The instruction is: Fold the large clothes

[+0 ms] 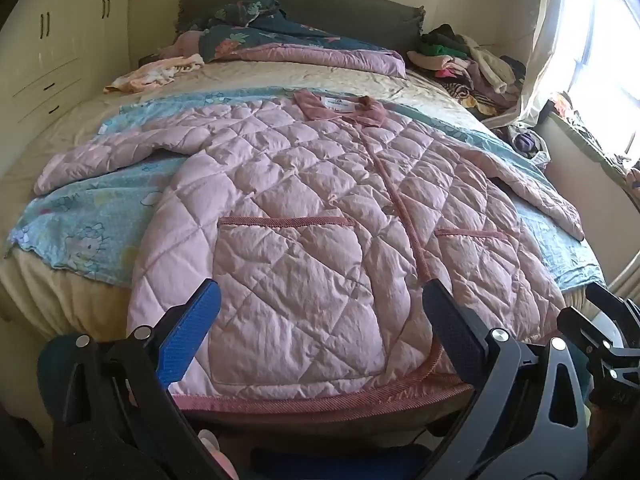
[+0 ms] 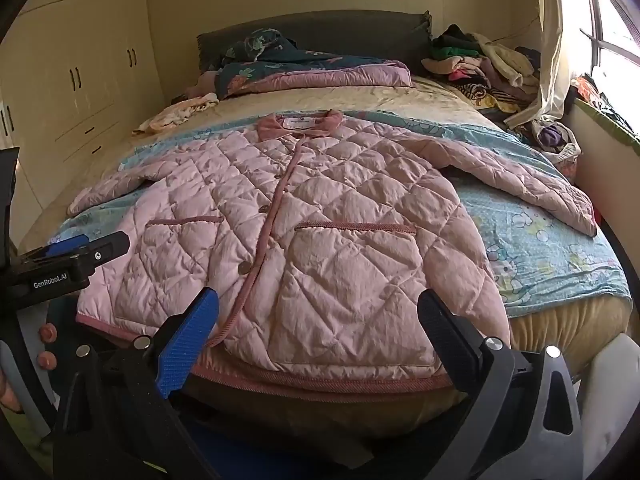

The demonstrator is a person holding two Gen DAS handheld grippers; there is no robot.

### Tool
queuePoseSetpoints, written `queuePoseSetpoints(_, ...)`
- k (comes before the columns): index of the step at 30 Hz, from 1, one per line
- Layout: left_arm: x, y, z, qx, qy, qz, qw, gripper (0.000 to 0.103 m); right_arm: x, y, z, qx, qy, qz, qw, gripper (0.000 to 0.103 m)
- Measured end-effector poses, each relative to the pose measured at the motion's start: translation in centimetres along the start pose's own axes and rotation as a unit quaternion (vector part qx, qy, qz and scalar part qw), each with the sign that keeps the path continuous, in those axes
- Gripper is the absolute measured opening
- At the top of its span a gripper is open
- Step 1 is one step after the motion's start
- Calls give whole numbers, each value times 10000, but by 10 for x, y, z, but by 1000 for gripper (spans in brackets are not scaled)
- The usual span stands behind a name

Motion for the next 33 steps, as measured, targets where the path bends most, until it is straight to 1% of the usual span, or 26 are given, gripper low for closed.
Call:
queuePoseSetpoints(10,8,0,-4,33,-2,18,10000,95,-2,3,2,82,32,-3,10000,99)
queuePoseSetpoints(33,5,2,-3,78,-7,33,10000,95,0,1,2,65,39,27,10000,99)
Point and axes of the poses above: each gripper's, at about its wrist camera, not at the fingertips, and y roughly against the way its jaws point, x to its right, z to its underside, the point moved 3 cm from there along -y, roughly the way its jaws point, and after that the axes turned 12 degrees about -z, right-handed, at the moved point
